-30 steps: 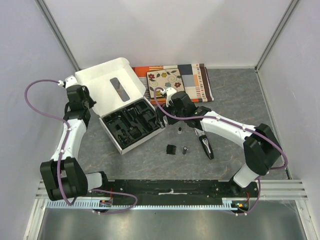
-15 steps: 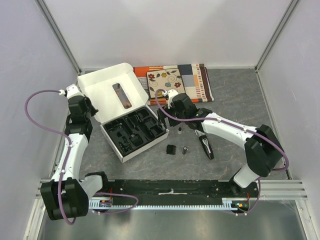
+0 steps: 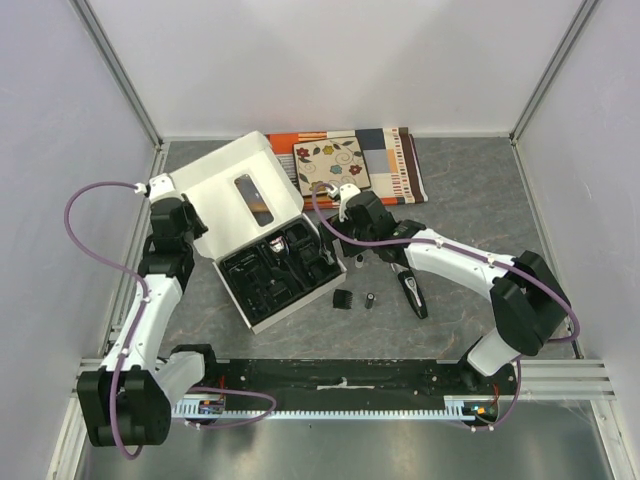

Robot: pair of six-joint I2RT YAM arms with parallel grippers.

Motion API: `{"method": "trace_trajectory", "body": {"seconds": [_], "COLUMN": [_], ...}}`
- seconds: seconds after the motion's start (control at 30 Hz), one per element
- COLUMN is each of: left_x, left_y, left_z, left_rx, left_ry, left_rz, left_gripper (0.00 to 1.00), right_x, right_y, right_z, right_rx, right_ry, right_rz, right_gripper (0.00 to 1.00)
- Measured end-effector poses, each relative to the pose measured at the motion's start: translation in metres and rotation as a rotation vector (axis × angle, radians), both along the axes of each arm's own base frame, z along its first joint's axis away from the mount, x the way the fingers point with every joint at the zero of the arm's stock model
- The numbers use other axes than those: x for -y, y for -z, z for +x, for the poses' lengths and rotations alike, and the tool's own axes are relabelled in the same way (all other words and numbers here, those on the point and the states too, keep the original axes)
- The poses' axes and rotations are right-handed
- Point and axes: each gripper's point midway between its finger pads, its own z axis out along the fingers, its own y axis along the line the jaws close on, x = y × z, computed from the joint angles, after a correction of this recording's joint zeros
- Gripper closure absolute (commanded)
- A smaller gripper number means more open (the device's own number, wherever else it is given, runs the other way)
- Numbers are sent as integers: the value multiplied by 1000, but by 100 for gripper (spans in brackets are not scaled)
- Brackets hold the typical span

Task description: Sort the hair-cutting tools

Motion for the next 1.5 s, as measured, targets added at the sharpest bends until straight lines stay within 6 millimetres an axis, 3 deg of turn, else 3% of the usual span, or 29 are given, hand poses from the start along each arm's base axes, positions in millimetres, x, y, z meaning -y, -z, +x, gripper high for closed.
{"method": "trace_trajectory", "body": {"seconds": [0.03, 0.13, 0.3, 0.5, 0.7, 0.83, 1.1, 1.4, 1.5], "left_x": [1, 2, 1, 11, 20, 40, 66, 74, 77], "left_y": [1, 1, 1, -10, -36, -36, -23, -10, -10], "left_z": [0, 1, 2, -3, -12, -21, -50, -67, -70], "left_rx": [-6, -15, -22, -34, -21, -48, -108, -141, -140], "left_ry": [3, 5, -2, 19, 42, 112, 215, 252, 263], "left_rz": [6, 14, 19, 21, -31, -121, -214, -229, -230], "left_gripper": [47, 44, 41, 41, 40, 37, 36, 36, 36], "right_x": [2, 9, 23, 68, 142, 180, 178, 179, 182], "right_y": [1, 1, -17, -34, 7, 35, 49, 85, 91], "right_z": [0, 0, 1, 4, -1, -12, -24, -53, -59], "right_rx": [1, 4, 45, 108, 20, -67, -131, -260, -283], "right_ry": [7, 28, 77, 218, 381, 443, 402, 377, 381], "right_rz": [-7, -29, -46, -136, -269, -343, -346, -358, -362], "right_gripper": [2, 2, 2, 2, 2, 2, 6, 15, 23]}}
